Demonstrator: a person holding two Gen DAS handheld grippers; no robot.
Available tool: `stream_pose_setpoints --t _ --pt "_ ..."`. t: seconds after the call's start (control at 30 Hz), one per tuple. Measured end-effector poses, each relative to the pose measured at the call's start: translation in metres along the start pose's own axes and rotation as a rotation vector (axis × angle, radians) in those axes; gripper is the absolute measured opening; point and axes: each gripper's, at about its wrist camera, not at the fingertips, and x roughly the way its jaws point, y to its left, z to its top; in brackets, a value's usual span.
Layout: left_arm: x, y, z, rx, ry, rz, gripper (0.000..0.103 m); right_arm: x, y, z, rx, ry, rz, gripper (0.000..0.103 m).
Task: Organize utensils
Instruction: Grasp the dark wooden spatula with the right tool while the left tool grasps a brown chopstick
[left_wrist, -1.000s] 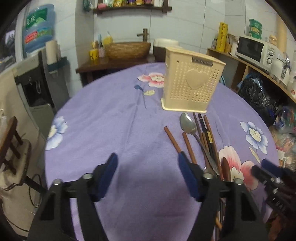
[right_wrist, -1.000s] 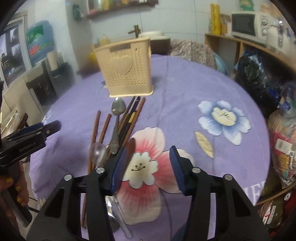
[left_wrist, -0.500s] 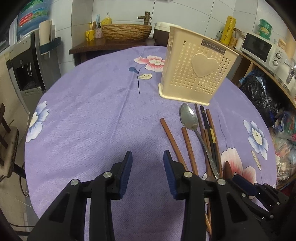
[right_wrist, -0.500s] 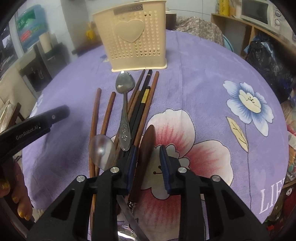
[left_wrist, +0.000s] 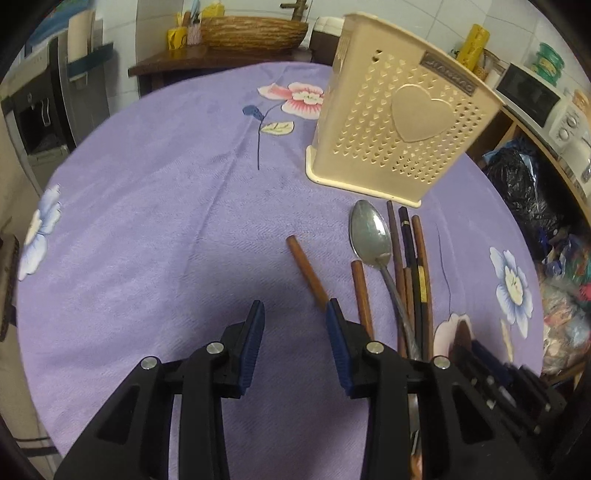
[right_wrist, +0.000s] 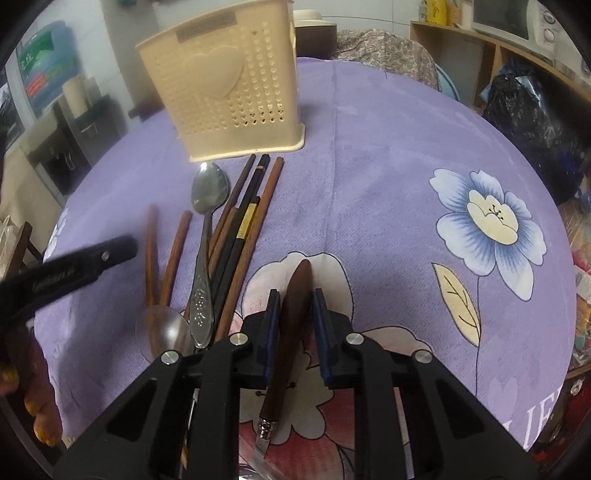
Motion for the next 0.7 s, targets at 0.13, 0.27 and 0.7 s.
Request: stream_pose_setpoints --t 0.13,0.27,0.7 --pt "0.012 -0.005 0.012 -0.022 0.013 0.04 0.035 0.0 0.003 0.0 -0.009 0.0 -0.009 0.019" --pt "0.017 -0.009 0.018 -0.034 0.02 0.065 0.035 0.001 0.003 0.001 0.008 0.002 -0.007 0.019" --pt "0.022 -0.025 0.018 0.032 0.012 0.151 0.014 0.001 -0.003 0.005 0.027 -0.016 0.036 0.018"
